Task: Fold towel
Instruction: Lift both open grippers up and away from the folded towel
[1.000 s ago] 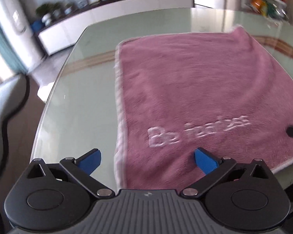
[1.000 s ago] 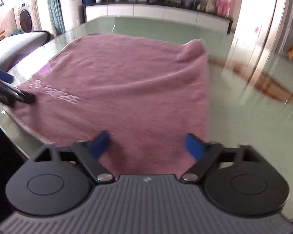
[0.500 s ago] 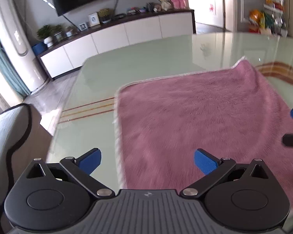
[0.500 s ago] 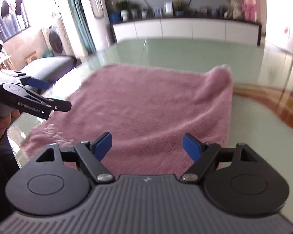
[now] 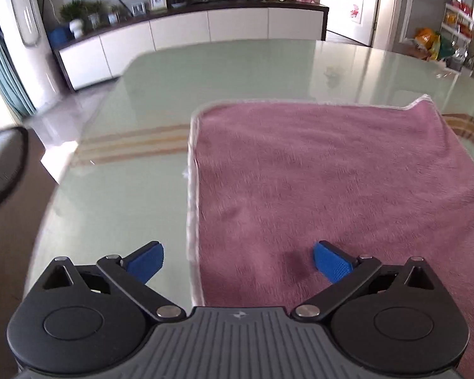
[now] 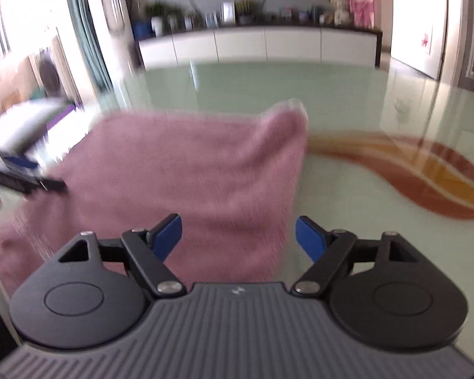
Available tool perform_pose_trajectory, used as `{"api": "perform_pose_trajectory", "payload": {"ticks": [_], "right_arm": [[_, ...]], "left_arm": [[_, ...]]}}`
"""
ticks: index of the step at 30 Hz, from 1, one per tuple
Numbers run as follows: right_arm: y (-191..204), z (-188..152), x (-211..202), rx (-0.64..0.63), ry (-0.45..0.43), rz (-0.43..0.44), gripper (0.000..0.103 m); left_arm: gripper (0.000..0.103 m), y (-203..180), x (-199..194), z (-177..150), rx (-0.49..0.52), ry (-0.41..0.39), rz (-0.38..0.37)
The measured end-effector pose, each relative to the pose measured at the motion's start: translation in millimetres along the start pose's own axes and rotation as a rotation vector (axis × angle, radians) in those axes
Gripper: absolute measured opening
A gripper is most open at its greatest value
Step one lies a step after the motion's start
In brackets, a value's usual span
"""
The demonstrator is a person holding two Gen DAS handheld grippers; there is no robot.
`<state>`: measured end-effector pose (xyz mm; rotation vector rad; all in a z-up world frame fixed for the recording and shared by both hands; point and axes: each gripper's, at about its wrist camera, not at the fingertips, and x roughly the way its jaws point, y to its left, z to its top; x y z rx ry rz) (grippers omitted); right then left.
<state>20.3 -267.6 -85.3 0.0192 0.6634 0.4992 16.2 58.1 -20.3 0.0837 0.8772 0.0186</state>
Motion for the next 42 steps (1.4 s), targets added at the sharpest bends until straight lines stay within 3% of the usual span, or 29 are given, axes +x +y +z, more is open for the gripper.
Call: {"api": "perform_pose_trajectory", "payload": {"ticks": [3, 5, 8, 11, 14, 16, 21, 26, 28, 30, 34, 38, 42], "right_arm": [[13, 5, 14, -0.015, 0.021, 0.055, 0.083], [16, 3, 27, -0.017, 0.057, 0.043, 0.082], [15, 0, 30, -0.064, 0.06, -0.03, 0.08], [9, -1, 28, -0.116, 0.06, -0.128, 0.08], [3, 9, 21, -0.085, 0.029, -0.104, 0.08], [-1, 25, 24, -0.048, -0.014, -0.047, 0.08], [-2, 52, 55, -0.027, -0.058, 0.023, 0.085], [-14, 57, 80, -0.033, -0.012, 0.028, 0.086], [-27, 52, 85, -0.043, 0.024, -0.013, 0.086], [-37, 47, 82, -0.054, 0.015, -0.033, 0.086], [-46, 45, 76, -0.052, 0.014, -0.127, 0.086], [-41, 51, 56, -0.002, -0.088, -0.076, 0.085], [-16, 60, 68, -0.015, -0.082, 0.011, 0.083]], "left_arm": [[0.102, -13, 3, 16, 0.003, -0.035, -0.032], [0.102, -22, 11, 23, 0.024, -0.033, -0.027], [0.103, -28, 23, 24, 0.061, -0.004, 0.014], [0.103, -13, 24, 18, 0.024, -0.015, -0.015], [0.101, 0, 19, 26, -0.03, -0.023, 0.021], [0.102, 3, 14, 35, -0.039, -0.07, 0.031], [0.102, -7, 22, 71, 0.016, -0.122, -0.071], [0.102, -15, 67, 90, 0.067, -0.052, -0.084], [0.103, -10, 75, 87, 0.068, -0.037, -0.074], [0.103, 5, 78, 81, 0.028, -0.049, -0.111], [0.103, 17, 84, 79, 0.001, -0.049, -0.096], [0.102, 11, 79, 86, 0.013, -0.065, -0.053], [0.102, 1, 79, 92, 0.024, -0.093, -0.096]]}}
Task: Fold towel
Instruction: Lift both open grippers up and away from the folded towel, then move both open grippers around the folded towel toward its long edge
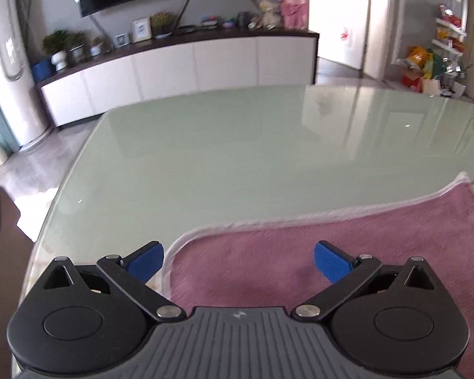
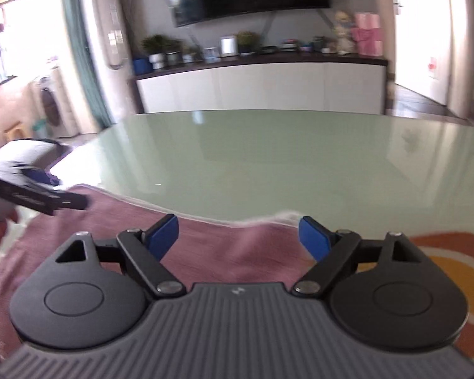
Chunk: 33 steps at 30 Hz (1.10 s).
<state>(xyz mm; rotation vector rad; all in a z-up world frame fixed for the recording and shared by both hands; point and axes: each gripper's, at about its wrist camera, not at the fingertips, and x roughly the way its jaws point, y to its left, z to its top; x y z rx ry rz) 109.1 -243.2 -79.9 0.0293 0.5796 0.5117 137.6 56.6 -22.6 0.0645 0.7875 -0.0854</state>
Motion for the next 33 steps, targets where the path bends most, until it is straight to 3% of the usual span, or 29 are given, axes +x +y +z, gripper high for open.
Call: {"api": "perform_pose_trajectory", "payload": {"ticks": [5, 13, 17, 22, 27, 31, 33], "right_arm": [[-3, -8, 25, 0.024, 0.053, -0.042, 0.08], [-9, -8, 17, -0.013, 0.046, -0.1, 0.079], [-7, -1, 5, 0.014, 0.004, -0.078, 0.082], [10, -10, 2, -0.063, 0.065, -0.009, 0.084], [5, -26, 5, -0.154, 0.081, -0.089, 0.085], [-3, -20, -6, -0.095, 0.076, -0.179, 0.085], [1, -20, -23, -0.081, 0.05, -0.157, 0.085]], "left_arm": [[0.103, 1, 21, -1, -0.013, 0.054, 0.001], [0.103, 12, 19, -5, -0.017, 0.035, -0.006], [0.102, 12, 11, -2, -0.032, 0.038, 0.022], [0.102, 9, -9, -19, -0.026, 0.036, -0.019], [0.103, 7, -17, -41, 0.017, 0.007, -0.014], [0.102, 18, -19, -44, -0.03, 0.013, -0.005], [0.1, 19, -27, -43, -0.04, 0.024, 0.023]]}}
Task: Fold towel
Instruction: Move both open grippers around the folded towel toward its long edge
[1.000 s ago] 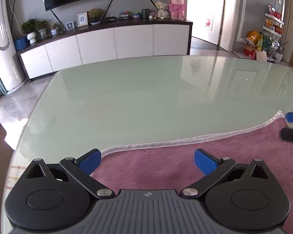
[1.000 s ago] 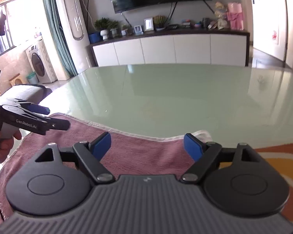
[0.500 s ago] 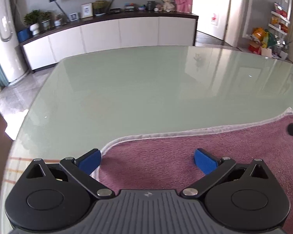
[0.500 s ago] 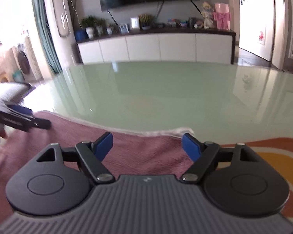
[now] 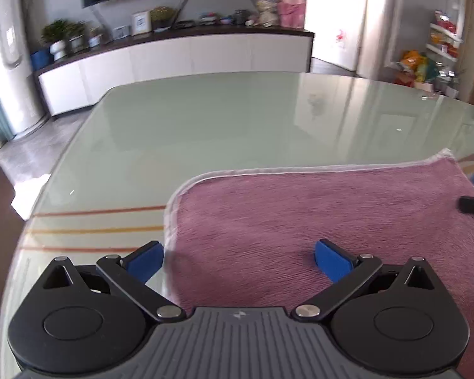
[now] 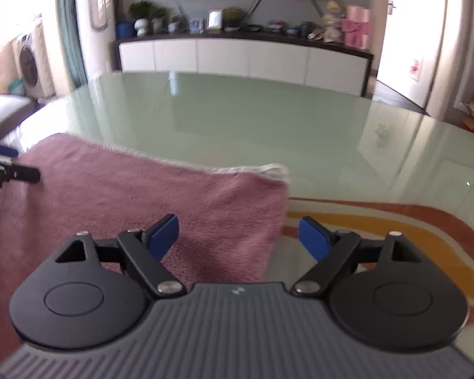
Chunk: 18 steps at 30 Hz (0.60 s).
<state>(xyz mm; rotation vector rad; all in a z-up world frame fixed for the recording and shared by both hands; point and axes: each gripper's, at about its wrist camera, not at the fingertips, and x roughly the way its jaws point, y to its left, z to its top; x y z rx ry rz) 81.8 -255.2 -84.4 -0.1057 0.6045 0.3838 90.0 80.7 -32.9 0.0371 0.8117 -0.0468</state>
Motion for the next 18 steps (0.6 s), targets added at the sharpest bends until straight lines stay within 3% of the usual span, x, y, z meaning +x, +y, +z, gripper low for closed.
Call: {"api": "perform_pose_trajectory", "payload": {"ticks": [7, 10, 13, 18], "right_arm": [[71, -31, -73, -0.033, -0.005, 0.116, 0.086], [96, -48, -83, -0.039, 0.005, 0.129, 0.087], [106, -64, -79, -0.027, 0.047, 0.095, 0.087], [91, -78, -77, -0.015, 0.073, 0.03, 0.087]], "left_arm": [[0.102, -18, -81, -44, 0.075, -0.064, -0.07], [0.102, -29, -90, -64, 0.105, -0.065, -0.088], [0.103, -35, -83, -84, 0.119, -0.052, -0.073], [0.103, -12, -83, -101, 0.024, -0.053, -0.069]]}}
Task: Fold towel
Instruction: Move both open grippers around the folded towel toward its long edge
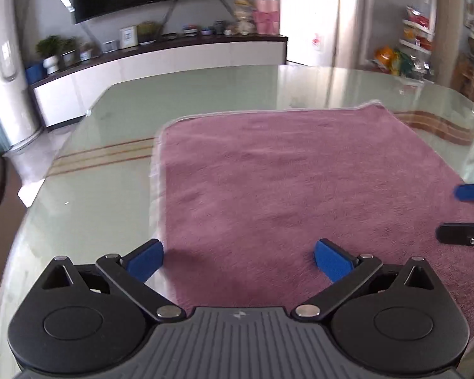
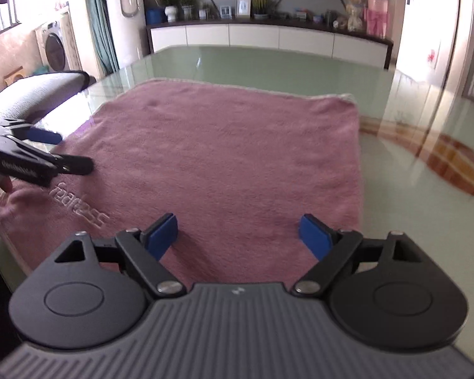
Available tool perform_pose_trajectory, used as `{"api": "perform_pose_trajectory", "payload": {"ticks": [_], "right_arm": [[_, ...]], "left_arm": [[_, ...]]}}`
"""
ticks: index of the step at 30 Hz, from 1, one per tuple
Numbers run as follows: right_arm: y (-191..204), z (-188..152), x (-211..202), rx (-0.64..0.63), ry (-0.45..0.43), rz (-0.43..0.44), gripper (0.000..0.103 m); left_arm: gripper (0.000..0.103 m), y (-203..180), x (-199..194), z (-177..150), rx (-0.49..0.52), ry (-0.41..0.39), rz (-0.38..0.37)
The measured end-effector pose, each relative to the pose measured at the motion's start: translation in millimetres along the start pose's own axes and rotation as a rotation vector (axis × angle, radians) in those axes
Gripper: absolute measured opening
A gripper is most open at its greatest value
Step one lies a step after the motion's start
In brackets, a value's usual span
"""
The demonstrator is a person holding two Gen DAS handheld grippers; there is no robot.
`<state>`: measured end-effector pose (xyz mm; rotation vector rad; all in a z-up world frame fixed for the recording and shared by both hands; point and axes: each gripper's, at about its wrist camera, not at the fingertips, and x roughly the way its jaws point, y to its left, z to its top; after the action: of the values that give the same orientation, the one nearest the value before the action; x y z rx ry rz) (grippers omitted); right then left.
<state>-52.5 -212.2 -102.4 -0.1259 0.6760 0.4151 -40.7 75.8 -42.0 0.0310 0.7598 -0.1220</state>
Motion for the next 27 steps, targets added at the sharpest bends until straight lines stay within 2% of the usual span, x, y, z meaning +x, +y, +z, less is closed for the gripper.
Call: {"api": "perform_pose_trajectory", "payload": {"ticks": [2, 4, 5, 10, 14, 17, 21, 24, 27], "right_arm": [[-6, 1, -3, 0.013, 0.007, -0.022, 0.086], [-9, 2, -8, 0.039, -0.009, -0.053, 0.086], [-8, 1, -12, 0.051, -0.024, -0.044, 0.086], [8, 4, -18, 0.041, -0.065, 0.097, 0.088], [7, 1, -7, 0.057, -0.028, 0.116, 0.088], [-2, -1, -4, 0.069, -0.008, 0.103, 0.088], [-12, -6, -6, 0.056, -0.021, 0.043, 0.088], [-17, -5, -12, 0.11, -0.051, 0.045, 0.088], [-11, -2, -21, 0.123, -0.085, 0.1, 0.09]], "left_arm": [[0.103, 9, -4, -1, -0.027, 0.024, 0.039], [0.102, 10, -12, 3, -0.029, 0.004, 0.105], [0.102, 11, -16, 6, -0.03, -0.008, 0.142], [0.102, -4, -16, 23, -0.002, -0.059, 0.165], [0.103, -16, 17, 28, 0.104, 0.027, 0.263], [0.103, -8, 14, 25, 0.112, 0.02, 0.263], [0.103, 18, 0, 20, 0.093, 0.048, 0.318], [0.101, 26, -9, 22, 0.056, 0.05, 0.349], [0.102, 21, -24, 23, 0.035, 0.004, 0.305]]}}
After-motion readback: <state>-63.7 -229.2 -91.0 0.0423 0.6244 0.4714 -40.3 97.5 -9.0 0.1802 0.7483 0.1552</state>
